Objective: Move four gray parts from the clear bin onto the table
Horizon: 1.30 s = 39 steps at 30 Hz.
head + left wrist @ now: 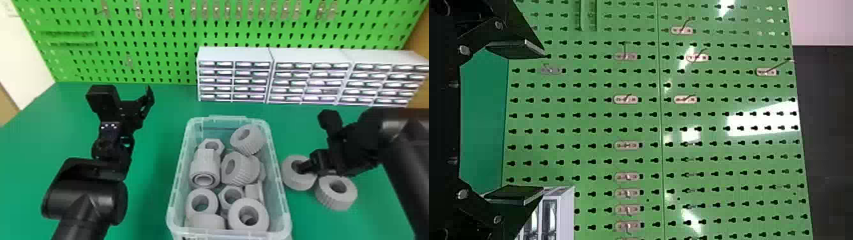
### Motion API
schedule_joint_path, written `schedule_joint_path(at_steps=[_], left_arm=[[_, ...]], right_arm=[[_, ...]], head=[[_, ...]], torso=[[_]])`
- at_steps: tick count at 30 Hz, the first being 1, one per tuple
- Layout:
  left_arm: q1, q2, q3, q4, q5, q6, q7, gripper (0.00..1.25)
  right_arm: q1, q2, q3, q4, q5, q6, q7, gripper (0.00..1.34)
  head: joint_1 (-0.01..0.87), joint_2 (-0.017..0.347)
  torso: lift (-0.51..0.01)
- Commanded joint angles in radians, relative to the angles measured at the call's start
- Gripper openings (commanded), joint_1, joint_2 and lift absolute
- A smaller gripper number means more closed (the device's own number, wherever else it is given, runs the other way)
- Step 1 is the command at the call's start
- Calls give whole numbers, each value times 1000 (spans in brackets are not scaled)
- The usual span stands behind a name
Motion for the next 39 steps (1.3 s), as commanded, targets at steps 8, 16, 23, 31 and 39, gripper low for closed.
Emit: schedule_joint_path(at_steps=[8,16,23,31,39], left_arm=[[-3,0,0,0,2,-1,0,954],[-3,0,6,0,5,-3,0,954],[-1,0,10,0,5,-6,0,953],[3,0,10,0,5,-6,0,953],[11,0,15,0,6,-6,0,953]], right_arm=[[-19,5,67,78,-14,-29,0,422],[-20,6,87,111,-6,-37,0,422],[-25,8,93,121,0,-37,0,422],[-22,8,84,121,2,-35,0,600],[-22,6,79,121,8,-32,0,812]], head=[[693,72],[693,72],[693,72],[693,72],[693,72]], torso=[[-52],[-52],[-52],[-52],[-52]])
